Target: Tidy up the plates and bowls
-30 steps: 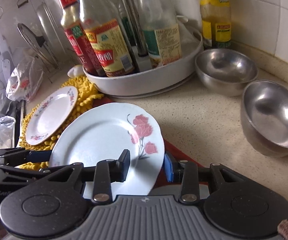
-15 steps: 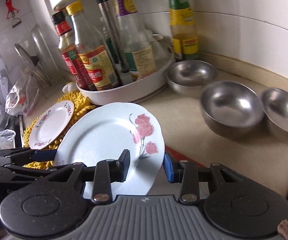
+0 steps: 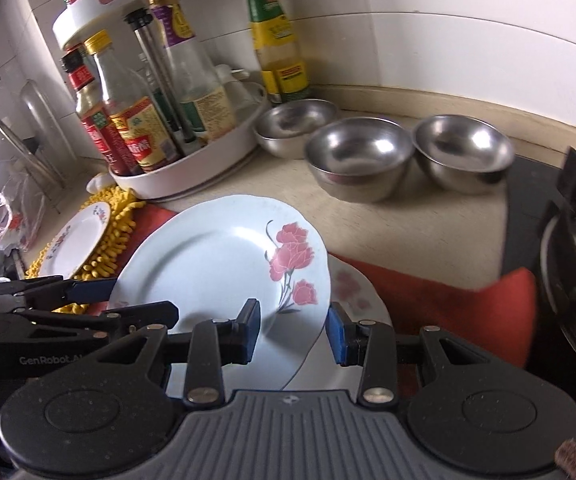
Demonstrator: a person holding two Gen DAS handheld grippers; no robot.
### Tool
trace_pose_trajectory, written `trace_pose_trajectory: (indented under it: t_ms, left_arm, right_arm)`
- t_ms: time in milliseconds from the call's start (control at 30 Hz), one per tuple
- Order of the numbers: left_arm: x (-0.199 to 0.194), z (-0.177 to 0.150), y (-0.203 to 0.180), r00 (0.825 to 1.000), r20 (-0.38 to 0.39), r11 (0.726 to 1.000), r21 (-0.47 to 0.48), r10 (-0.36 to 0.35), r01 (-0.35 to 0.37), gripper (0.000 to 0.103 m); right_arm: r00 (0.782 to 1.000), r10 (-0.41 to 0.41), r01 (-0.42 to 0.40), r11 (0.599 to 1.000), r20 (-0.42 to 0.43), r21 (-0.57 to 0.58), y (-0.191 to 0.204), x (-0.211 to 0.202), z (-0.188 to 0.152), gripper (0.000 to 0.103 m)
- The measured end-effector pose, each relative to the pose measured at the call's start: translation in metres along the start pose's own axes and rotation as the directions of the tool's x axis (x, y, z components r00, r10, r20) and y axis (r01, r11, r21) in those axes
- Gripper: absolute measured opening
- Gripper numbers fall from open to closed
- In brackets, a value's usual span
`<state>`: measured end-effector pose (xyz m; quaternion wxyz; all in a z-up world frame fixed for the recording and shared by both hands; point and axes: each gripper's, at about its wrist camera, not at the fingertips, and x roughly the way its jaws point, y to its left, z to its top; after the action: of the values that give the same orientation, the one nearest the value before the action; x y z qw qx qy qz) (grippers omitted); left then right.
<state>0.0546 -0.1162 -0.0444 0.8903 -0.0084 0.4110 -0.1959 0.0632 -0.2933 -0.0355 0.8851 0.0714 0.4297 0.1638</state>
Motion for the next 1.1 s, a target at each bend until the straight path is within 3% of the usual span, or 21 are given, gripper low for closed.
trace_pose_trajectory:
  t_ms: [300, 500, 567, 700, 833, 933, 1033, 1100]
  left_arm:
    - [0.017, -0.013, -0.014, 0.998, -0.056, 1.000, 0.014, -0.025, 0.026, 0.078]
    - [0.029, -0.016, -0.010, 0.995, -0.092, 0.999, -0.018, -0.030, 0.028, 0.076]
    - [0.027, -0.016, -0.008, 0.997, -0.072, 0.999, -0.019, -0.029, 0.028, 0.074]
    - [0.020, -0.013, -0.003, 1.000, -0.017, 1.000, -0.017, -0.011, 0.011, 0.086]
    - [0.032, -0.016, 0.006, 0.997, -0.072, 0.999, -0.038, 0.002, -0.004, 0.086]
    - [0.034, -0.018, 0.009, 0.996, -0.084, 0.998, -0.058, -0.022, 0.017, 0.085]
    - [0.039, -0.016, 0.003, 0.994, -0.092, 0.998, -0.027, -0.062, 0.060, 0.084]
    - [0.042, -0.014, -0.004, 0.992, -0.093, 0.996, 0.000, -0.084, 0.084, 0.085]
  right_arm:
    - [0.997, -0.062, 0.064, 0.997, -0.039, 0.044, -0.018, -0.003, -0.022, 0.034]
    - [0.994, -0.093, 0.093, 0.996, -0.050, 0.010, -0.016, 0.005, -0.027, 0.034]
    - [0.992, -0.106, 0.106, 0.994, -0.066, -0.012, -0.016, 0.010, -0.028, 0.034]
    - [0.993, -0.117, 0.116, 0.993, -0.033, -0.032, -0.019, 0.004, -0.030, 0.035]
    - [0.989, -0.143, 0.143, 0.989, -0.030, -0.027, -0.026, 0.002, -0.029, 0.035]
    - [0.992, -0.114, 0.114, 0.993, -0.053, 0.005, -0.032, 0.003, -0.035, 0.035]
    - [0.995, -0.046, 0.048, 0.998, -0.085, 0.029, -0.030, 0.011, -0.035, 0.040]
    - [0.996, -0.052, 0.056, 0.997, -0.078, 0.052, -0.029, 0.016, -0.037, 0.041]
